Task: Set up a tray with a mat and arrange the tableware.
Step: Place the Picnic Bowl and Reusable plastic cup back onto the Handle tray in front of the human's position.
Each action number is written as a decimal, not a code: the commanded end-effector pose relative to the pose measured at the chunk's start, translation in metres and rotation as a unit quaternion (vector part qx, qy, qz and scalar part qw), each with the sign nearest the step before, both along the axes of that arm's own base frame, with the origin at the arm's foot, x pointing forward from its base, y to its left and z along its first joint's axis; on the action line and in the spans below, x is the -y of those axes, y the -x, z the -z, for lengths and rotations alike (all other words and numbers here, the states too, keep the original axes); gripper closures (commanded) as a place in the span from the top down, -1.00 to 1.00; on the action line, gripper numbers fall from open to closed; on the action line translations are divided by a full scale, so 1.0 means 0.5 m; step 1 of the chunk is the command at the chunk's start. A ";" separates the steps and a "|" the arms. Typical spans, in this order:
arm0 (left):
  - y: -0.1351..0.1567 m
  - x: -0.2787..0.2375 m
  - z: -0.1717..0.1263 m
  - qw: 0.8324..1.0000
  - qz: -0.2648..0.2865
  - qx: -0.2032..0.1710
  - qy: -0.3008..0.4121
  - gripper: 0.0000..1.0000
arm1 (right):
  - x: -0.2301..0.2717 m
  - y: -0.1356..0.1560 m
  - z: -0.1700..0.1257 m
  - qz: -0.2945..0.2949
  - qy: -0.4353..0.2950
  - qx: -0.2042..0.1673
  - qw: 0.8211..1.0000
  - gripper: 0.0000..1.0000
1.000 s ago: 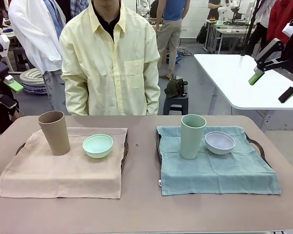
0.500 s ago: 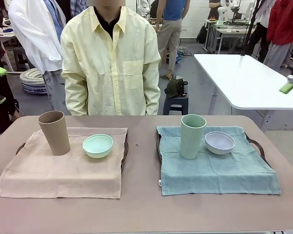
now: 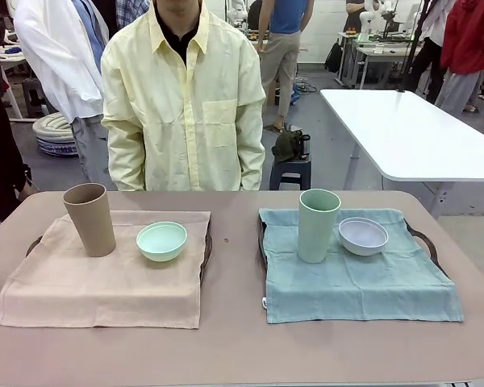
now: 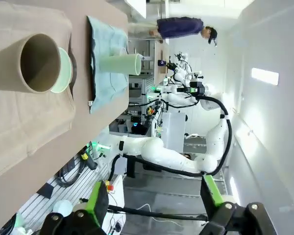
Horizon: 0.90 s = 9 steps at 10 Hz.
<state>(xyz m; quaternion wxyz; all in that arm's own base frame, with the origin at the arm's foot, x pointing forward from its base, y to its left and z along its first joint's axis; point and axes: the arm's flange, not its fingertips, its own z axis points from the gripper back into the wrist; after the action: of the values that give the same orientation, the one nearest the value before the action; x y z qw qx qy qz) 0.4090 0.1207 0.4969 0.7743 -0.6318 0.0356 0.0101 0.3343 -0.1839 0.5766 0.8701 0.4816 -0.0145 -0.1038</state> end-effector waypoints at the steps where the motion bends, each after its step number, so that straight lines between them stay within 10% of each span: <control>1: -0.017 -0.007 0.002 1.000 -0.002 -0.017 -0.012 1.00 | 0.024 -0.007 0.015 0.050 -0.009 0.029 0.998 0.93; 9: -0.047 -0.021 0.065 0.991 0.003 0.051 -0.125 1.00 | 0.085 0.018 0.138 0.071 -0.040 -0.017 0.997 0.93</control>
<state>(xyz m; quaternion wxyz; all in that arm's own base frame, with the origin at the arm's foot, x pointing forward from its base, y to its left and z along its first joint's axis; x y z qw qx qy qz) 0.4314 0.1319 0.4683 0.8357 -0.5490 0.0128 -0.0080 0.3281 -0.2265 0.5114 0.8388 0.5107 -0.0238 -0.1871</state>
